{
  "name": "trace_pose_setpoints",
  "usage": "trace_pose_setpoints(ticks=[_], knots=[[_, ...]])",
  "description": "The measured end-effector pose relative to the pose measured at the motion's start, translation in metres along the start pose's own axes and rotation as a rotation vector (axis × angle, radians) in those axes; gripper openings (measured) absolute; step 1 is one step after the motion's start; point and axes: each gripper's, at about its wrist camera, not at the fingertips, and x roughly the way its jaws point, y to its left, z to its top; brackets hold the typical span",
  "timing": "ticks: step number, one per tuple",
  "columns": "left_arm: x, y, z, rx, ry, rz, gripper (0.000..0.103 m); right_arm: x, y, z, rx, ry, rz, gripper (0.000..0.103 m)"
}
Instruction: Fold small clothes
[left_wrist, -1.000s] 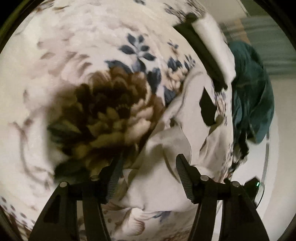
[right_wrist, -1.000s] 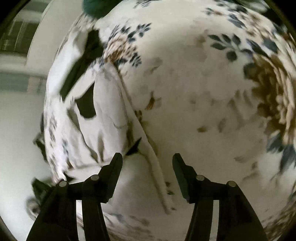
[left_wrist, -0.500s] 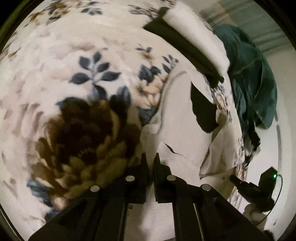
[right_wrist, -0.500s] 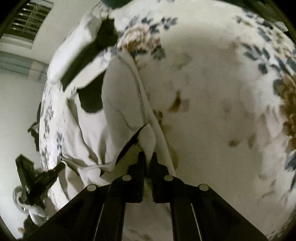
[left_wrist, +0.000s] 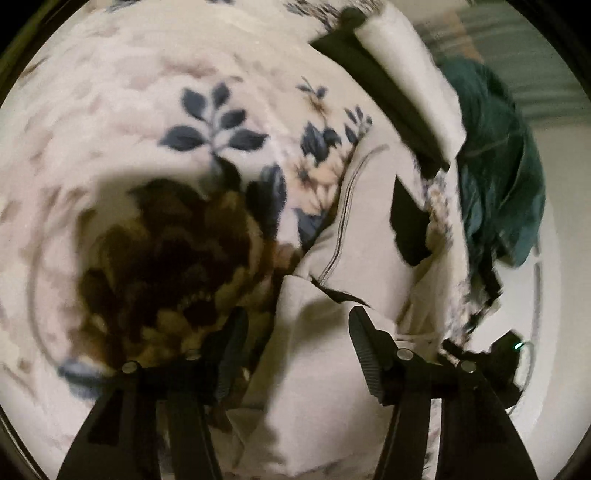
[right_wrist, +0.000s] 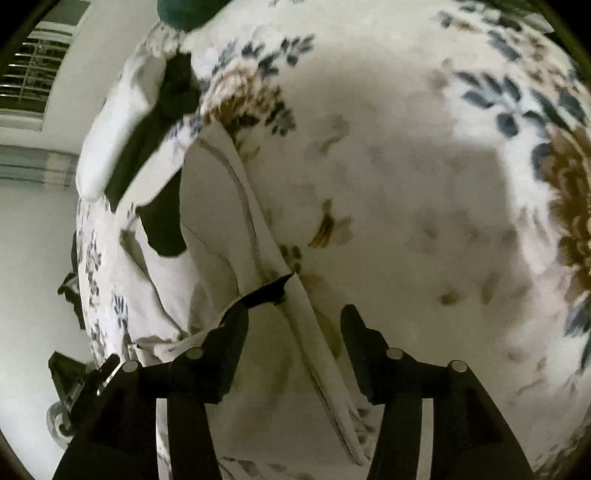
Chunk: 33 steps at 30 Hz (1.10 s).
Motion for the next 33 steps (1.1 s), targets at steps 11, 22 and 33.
trace_pose_setpoints(ticks=[11,22,33], knots=[[-0.002,-0.008,0.022,0.049,-0.106,0.062,0.002,-0.015,-0.004,-0.003,-0.019,-0.136,-0.062,0.003],[-0.009,-0.038,0.068,0.136,-0.051,0.07,0.055,0.0,0.013,0.021,-0.056,-0.002,-0.121,0.057],[0.118,-0.111,0.174,0.308,0.144,0.177,0.055,0.07,0.091,0.147,-0.067,0.053,-0.106,0.058]])
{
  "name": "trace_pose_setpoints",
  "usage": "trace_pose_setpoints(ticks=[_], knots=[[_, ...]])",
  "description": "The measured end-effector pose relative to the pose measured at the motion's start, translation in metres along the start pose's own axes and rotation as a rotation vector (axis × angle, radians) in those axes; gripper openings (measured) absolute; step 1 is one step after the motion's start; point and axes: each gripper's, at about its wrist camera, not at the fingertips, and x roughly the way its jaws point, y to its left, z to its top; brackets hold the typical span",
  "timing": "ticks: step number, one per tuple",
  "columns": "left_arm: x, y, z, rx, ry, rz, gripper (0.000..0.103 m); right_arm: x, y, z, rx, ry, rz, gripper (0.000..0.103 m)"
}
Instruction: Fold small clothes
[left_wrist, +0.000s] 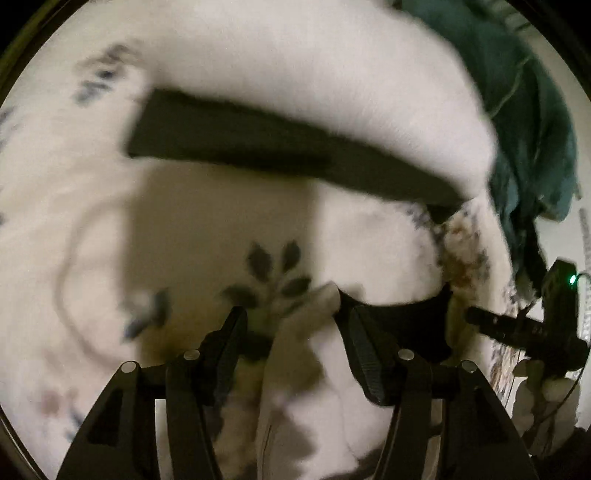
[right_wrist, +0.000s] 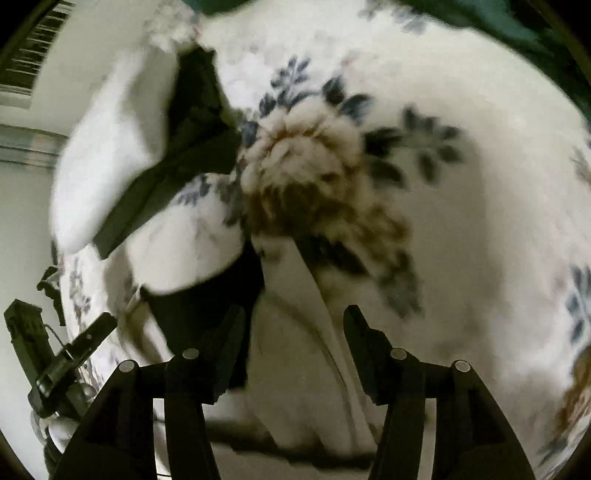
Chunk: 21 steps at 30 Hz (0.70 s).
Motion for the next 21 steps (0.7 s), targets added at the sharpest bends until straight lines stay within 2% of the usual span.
trace_pose_setpoints(ticks=[1,2,3,4,5,10,13,14,17,19,21], knots=[[0.008,-0.005,0.002,0.03,0.016,0.021,0.053,0.011,0.003,0.01,0.012,0.03,-0.012,0.057],[0.009,-0.01,0.002,0.06,0.004,0.041,0.043,0.02,0.005,0.018,0.022,0.047,-0.041,0.057],[0.007,-0.017,-0.001,0.113,-0.023,0.063,0.002,0.025,0.008,0.021,0.018,0.049,-0.059,0.045],[0.005,-0.026,-0.005,0.169,-0.033,0.064,0.002,0.026,0.012,0.025,0.003,0.035,-0.098,0.012],[0.002,-0.03,-0.008,0.186,-0.045,0.055,0.002,0.023,0.013,0.027,-0.001,0.021,-0.124,0.005],[-0.05,-0.052,-0.039,0.231,-0.174,0.018,0.001,-0.01,0.02,0.012,-0.032,-0.068,-0.075,0.005],[-0.102,-0.058,-0.076,0.219,-0.282,-0.02,0.001,-0.036,0.018,-0.013,-0.044,-0.116,-0.026,0.005],[-0.113,-0.058,-0.085,0.213,-0.305,-0.027,0.001,-0.05,0.018,-0.026,-0.055,-0.14,-0.007,0.005],[-0.147,-0.066,-0.133,0.225,-0.366,0.031,0.001,-0.087,0.016,-0.07,-0.107,-0.229,0.008,0.005],[-0.161,-0.065,-0.173,0.192,-0.369,0.025,0.001,-0.108,0.011,-0.11,-0.137,-0.276,0.02,0.005],[-0.163,-0.062,-0.201,0.154,-0.356,0.007,0.001,-0.118,0.005,-0.147,-0.163,-0.288,0.028,0.005]])
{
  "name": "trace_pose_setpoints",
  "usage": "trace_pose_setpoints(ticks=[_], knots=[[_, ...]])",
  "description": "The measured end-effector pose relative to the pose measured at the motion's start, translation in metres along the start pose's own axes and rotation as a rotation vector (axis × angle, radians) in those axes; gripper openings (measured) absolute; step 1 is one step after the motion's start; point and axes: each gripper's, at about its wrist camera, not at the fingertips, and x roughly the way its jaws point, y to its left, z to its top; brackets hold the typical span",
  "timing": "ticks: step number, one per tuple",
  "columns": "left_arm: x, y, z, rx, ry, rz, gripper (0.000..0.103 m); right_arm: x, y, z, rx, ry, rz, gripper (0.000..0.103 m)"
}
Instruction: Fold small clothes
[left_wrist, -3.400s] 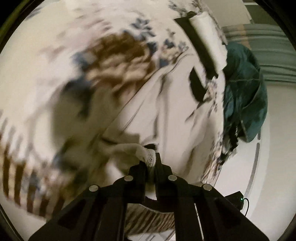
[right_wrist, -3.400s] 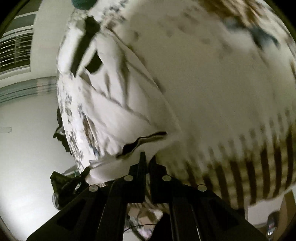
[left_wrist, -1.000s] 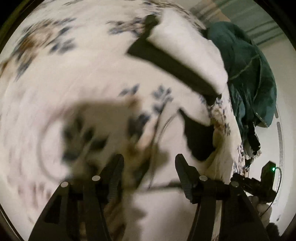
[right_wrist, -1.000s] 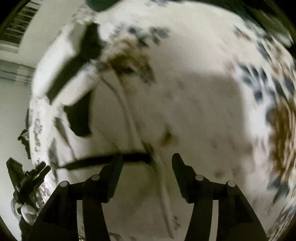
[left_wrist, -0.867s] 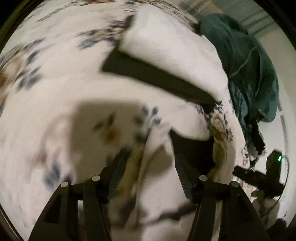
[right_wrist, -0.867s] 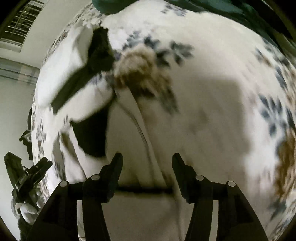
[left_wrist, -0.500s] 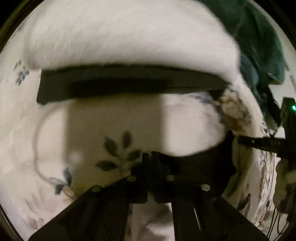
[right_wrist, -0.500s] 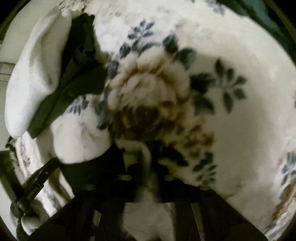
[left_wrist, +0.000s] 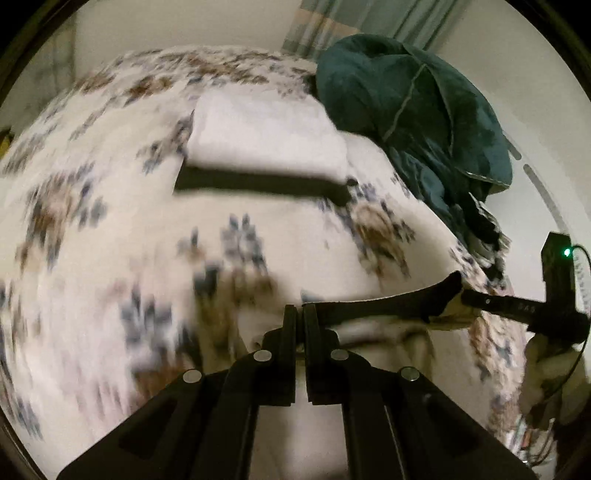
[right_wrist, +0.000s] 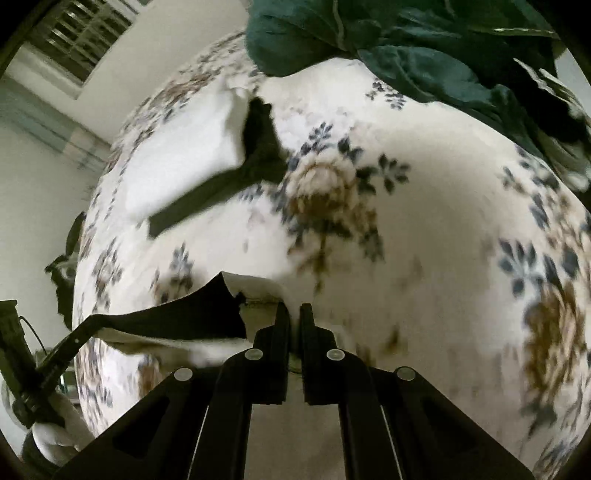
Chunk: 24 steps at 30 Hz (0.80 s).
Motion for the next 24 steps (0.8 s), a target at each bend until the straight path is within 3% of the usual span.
trace_pose_setpoints(ticks=[4,9,11,12,13,15,17,19,22,24], knots=[[-0.008,0.007,-0.077,-0.108,0.09,0.029,0.002,-0.021,-0.001,-0.064,-0.064,0.024,0.009,0.005],[0.01,0.04,-0.141,-0.309,0.249,0.052,0.003,-0.002,-0.026,-0.137,-0.107,0.175,-0.005,0.006],[0.005,0.055,-0.155,-0.415,0.261,0.032,0.005,0.012,-0.04,-0.154,-0.114,0.262,-0.036,0.011],[-0.003,0.063,-0.159,-0.484,0.242,0.004,0.013,0.017,-0.047,-0.16,-0.11,0.303,-0.056,0.02],[-0.009,0.067,-0.16,-0.513,0.228,-0.009,0.019,0.018,-0.053,-0.165,-0.1,0.32,-0.077,0.031],[-0.021,0.073,-0.156,-0.564,0.184,-0.029,0.039,0.012,-0.067,-0.171,-0.074,0.319,-0.112,0.032],[-0.024,0.076,-0.142,-0.578,0.147,-0.045,0.051,-0.003,-0.084,-0.17,0.008,0.289,-0.114,0.033],[-0.018,0.076,-0.123,-0.564,0.124,-0.056,0.051,-0.014,-0.099,-0.165,0.137,0.256,-0.031,0.037],[0.013,0.068,-0.093,-0.505,0.16,-0.039,0.051,-0.012,-0.112,-0.15,0.302,0.229,0.099,0.048],[0.032,0.062,-0.085,-0.471,0.181,-0.026,0.049,0.005,-0.115,-0.139,0.401,0.239,0.208,0.048]])
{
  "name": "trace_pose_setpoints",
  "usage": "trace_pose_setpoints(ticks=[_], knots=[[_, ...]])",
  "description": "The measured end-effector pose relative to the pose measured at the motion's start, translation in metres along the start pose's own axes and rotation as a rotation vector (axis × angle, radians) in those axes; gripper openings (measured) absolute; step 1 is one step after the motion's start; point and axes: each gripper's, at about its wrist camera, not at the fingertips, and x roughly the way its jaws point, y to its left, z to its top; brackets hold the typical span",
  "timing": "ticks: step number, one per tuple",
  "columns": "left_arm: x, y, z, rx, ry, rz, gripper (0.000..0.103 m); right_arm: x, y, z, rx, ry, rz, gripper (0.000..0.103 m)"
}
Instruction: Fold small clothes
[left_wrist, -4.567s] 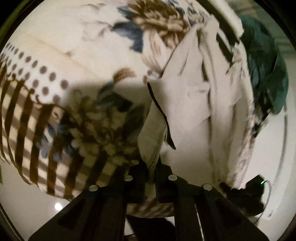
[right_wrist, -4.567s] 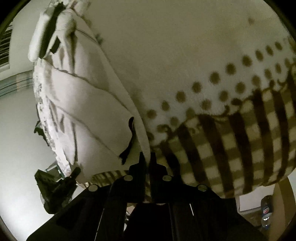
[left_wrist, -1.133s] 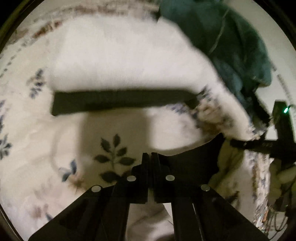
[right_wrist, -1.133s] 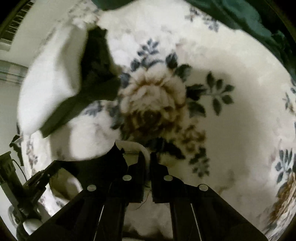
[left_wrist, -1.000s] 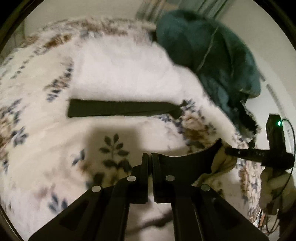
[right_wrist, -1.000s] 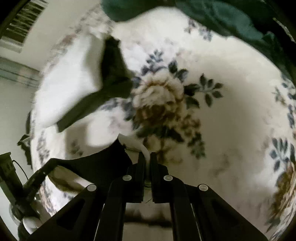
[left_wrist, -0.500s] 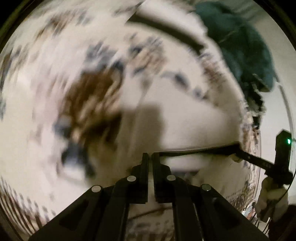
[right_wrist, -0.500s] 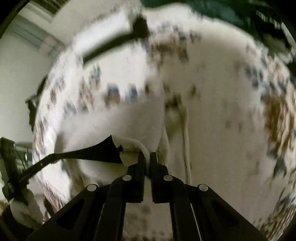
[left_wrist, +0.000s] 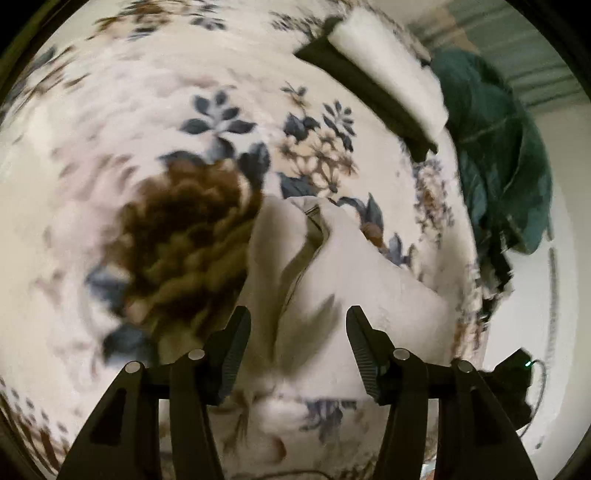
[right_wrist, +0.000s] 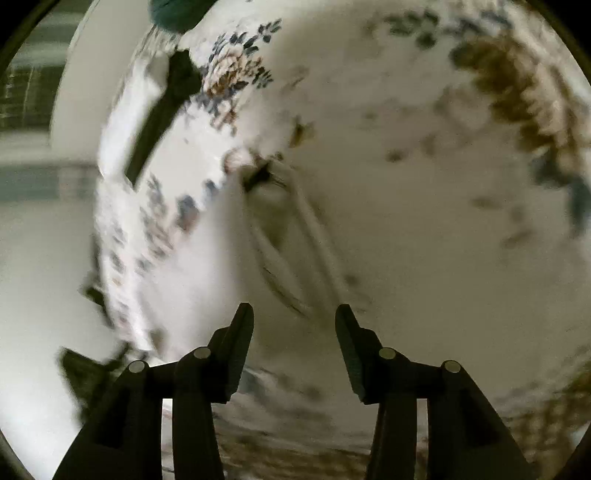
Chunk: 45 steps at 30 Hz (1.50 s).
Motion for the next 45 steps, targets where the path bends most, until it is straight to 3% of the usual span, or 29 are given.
trace_pose_setpoints(ticks=[1,2,3,4,5,7,9,12,13,14,15,16,18,21,26,30,35,36,37,38,40,45], knots=[[0.003,-0.002,0.0,0.016,-0.006,0.014,0.044,0.006,0.003,0.003,0.011,0.007,0.023,0.048],[0.008,-0.006,0.002,0.044,-0.02,0.054,0.011,0.017,0.005,0.01,0.019,0.019,0.038,0.048],[0.011,-0.007,0.001,0.069,-0.017,0.077,0.004,0.023,0.007,0.011,0.022,0.024,0.033,0.046],[0.011,-0.009,0.001,0.099,-0.038,0.113,0.004,0.028,0.01,0.014,0.019,0.019,0.035,0.019],[0.01,-0.008,0.0,0.114,-0.047,0.137,0.004,0.029,0.013,0.015,0.009,-0.005,0.026,0.005],[0.011,0.001,-0.002,0.118,-0.036,0.15,0.004,0.025,0.014,0.016,-0.001,-0.062,-0.093,0.006],[0.011,0.008,-0.004,0.093,-0.012,0.13,0.005,0.021,0.012,0.017,0.003,-0.093,-0.128,0.006],[0.004,0.011,-0.006,0.05,0.046,-0.004,0.013,0.03,0.013,0.018,-0.015,-0.024,-0.141,0.007],[0.0,0.01,-0.007,0.047,0.043,-0.023,0.021,0.03,0.014,0.018,-0.026,-0.009,-0.131,0.01],[-0.006,0.011,-0.007,0.057,0.031,-0.031,0.043,0.029,0.017,0.02,-0.049,0.012,-0.104,0.015],[-0.011,0.014,-0.007,0.064,0.013,-0.047,0.068,0.026,0.017,0.02,-0.056,0.016,-0.1,0.039],[-0.013,0.021,-0.006,0.053,-0.006,-0.063,0.075,0.02,0.016,0.02,-0.059,0.009,-0.089,0.064],[-0.008,0.035,-0.003,0.007,-0.006,-0.103,0.076,0.011,0.009,0.024,-0.046,-0.03,-0.047,0.079],[0.014,0.049,0.002,-0.054,0.042,-0.152,0.076,0.016,-0.011,0.032,-0.009,0.018,0.011,0.079],[0.036,0.049,0.002,-0.057,0.095,-0.253,0.076,0.058,-0.042,0.039,0.085,0.159,0.209,0.083],[0.048,0.049,0.001,-0.061,0.124,-0.246,0.076,0.081,-0.044,0.038,0.091,0.219,0.3,0.089],[0.047,0.042,0.0,-0.047,0.121,-0.239,0.073,0.095,-0.031,0.038,0.065,0.252,0.306,0.09],[0.045,0.039,-0.001,-0.029,0.112,-0.231,0.047,0.096,-0.027,0.037,0.057,0.254,0.3,0.09],[0.045,0.037,-0.001,-0.014,0.114,-0.218,0.026,0.097,-0.024,0.037,0.052,0.248,0.291,0.087],[0.045,0.035,-0.001,0.0,0.117,-0.218,0.016,0.097,-0.023,0.036,0.048,0.242,0.291,0.082],[0.038,0.029,-0.001,0.027,0.087,-0.207,0.014,0.097,-0.019,0.033,0.026,0.235,0.257,0.03],[0.024,0.013,0.005,0.049,0.062,-0.227,0.012,0.085,-0.006,0.025,0.008,0.165,0.22,0.023]])
